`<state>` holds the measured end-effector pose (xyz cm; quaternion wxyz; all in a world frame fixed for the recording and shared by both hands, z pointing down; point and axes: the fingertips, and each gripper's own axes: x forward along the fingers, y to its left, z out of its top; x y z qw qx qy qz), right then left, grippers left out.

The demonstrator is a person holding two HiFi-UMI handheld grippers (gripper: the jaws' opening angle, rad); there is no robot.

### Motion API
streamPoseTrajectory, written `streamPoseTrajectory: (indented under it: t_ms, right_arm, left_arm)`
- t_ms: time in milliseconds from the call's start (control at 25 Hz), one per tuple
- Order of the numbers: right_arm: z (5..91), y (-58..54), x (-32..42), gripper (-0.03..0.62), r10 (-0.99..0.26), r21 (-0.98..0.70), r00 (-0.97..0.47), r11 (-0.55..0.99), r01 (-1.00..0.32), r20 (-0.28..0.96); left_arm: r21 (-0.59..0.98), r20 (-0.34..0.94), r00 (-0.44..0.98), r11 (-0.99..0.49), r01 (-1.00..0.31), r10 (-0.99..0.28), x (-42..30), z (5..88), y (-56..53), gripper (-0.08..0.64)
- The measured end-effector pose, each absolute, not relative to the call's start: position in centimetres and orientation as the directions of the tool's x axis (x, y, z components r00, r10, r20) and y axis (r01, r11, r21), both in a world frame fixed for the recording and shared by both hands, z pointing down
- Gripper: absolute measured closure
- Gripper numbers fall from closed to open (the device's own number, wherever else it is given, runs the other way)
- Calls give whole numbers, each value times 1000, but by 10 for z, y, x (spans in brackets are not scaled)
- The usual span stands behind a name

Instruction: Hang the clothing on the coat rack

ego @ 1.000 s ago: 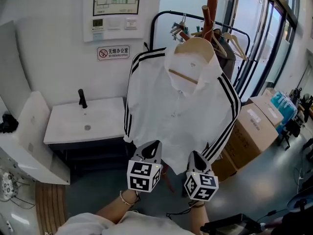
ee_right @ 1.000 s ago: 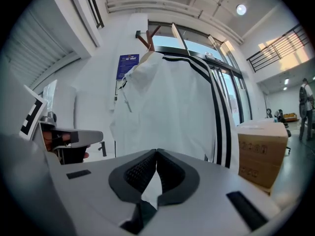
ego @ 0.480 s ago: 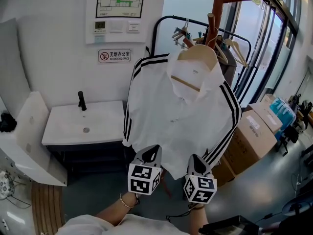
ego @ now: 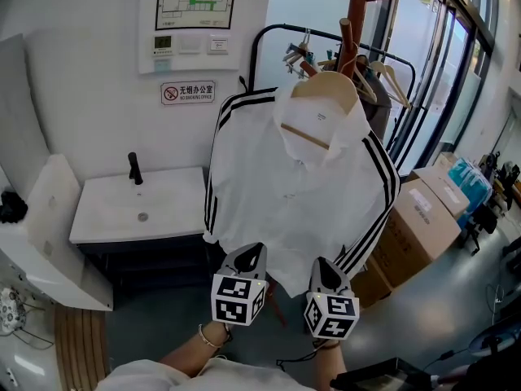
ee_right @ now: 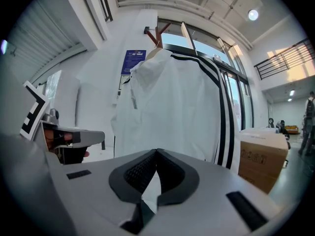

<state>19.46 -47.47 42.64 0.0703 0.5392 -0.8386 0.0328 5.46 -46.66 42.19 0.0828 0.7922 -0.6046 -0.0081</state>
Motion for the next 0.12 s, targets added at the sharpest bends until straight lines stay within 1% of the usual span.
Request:
streamPoseTrajectory:
  t_ms: [120]
  right_arm:
    - [428, -472, 195, 571, -897, 18, -414, 421, -907, 156]
  left_arm:
    - [142, 95, 268, -254, -957, -959, 56, 424, -464, 551]
